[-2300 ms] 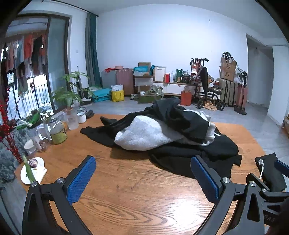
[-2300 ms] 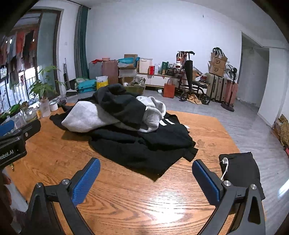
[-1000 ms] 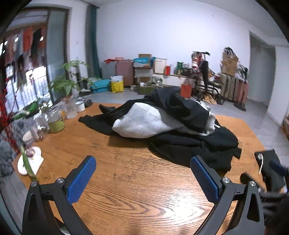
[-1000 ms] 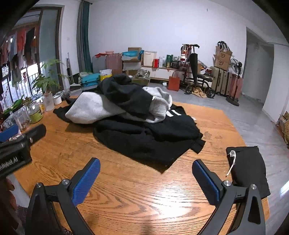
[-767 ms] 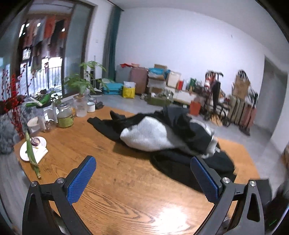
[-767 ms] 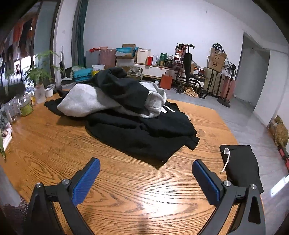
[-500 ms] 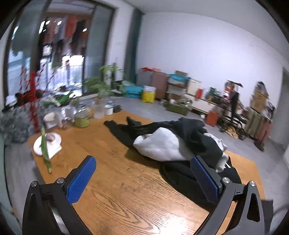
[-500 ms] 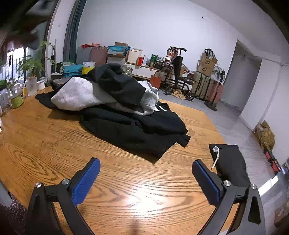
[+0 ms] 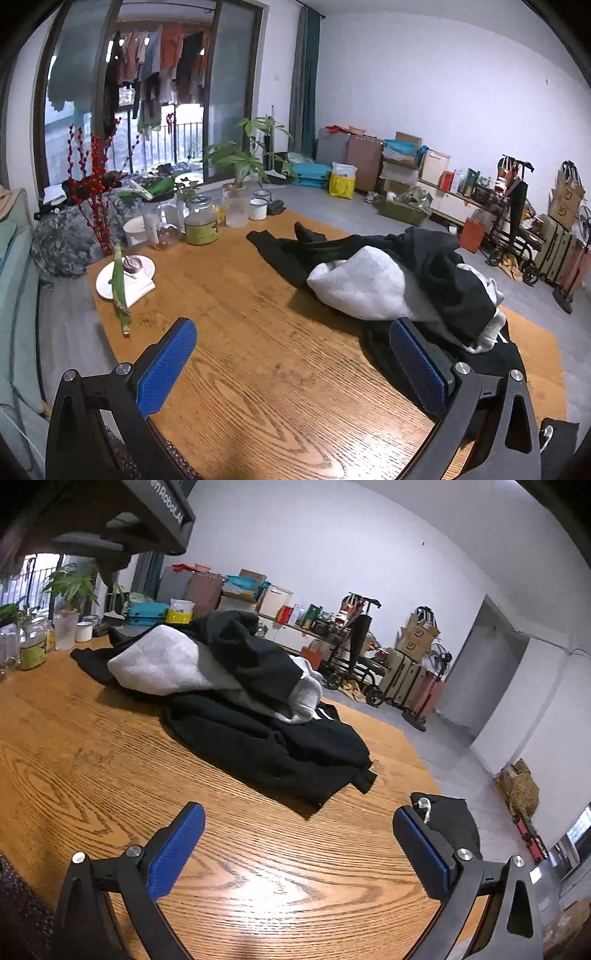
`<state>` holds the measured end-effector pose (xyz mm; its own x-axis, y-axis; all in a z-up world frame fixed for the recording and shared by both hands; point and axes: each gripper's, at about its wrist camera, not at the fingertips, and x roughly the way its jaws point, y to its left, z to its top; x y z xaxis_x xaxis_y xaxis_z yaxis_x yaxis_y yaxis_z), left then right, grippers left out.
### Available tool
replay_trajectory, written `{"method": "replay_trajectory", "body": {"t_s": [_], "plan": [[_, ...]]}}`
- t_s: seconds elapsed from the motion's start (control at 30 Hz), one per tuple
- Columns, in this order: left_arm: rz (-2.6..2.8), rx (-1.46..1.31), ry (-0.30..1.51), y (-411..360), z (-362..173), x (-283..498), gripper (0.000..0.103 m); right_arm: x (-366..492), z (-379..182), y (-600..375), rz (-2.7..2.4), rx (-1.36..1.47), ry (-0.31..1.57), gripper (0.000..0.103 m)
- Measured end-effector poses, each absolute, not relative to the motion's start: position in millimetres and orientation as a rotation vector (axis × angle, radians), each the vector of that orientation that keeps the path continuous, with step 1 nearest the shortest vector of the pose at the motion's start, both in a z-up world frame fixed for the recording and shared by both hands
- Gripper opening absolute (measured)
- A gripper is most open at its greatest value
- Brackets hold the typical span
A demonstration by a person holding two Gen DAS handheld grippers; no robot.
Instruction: Fold clothes
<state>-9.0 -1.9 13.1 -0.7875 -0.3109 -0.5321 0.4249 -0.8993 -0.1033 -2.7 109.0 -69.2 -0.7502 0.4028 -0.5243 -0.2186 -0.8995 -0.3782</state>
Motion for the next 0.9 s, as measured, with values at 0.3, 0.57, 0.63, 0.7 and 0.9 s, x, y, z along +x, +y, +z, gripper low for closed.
{"method": "replay_trajectory", "body": {"t_s": [0.3,0.57,0.63,0.7,0.9], "plan": [[-2.628,0.742,0.355,-12.1,15.0,-6.7,0.103,-4.6,-72.1,109.4,2.646,-0.905,-0.406,0.103],[-2.578,0.763,0.24,-5.4,10.3,-12.2,0.103,-3.8,-74.3,101.1,2.628,-0.889,-0.484,0.103],[-2.6,0.776,0.281,-9.0,9.2,-11.7,0.103,-4.4,-74.9,102.5,2.642,-0.902,-0.477,0.103],[-2.615,0.8,0.324,-13.2,7.4,-11.8,0.103,-5.1,-74.8,104.5,2.655,-0.914,-0.463,0.103],[-2.648,0.853,0.347,-8.9,4.1,-19.6,0.103,-8.6,-76.2,109.7,2.651,-0.944,-0.445,0.103]]}}
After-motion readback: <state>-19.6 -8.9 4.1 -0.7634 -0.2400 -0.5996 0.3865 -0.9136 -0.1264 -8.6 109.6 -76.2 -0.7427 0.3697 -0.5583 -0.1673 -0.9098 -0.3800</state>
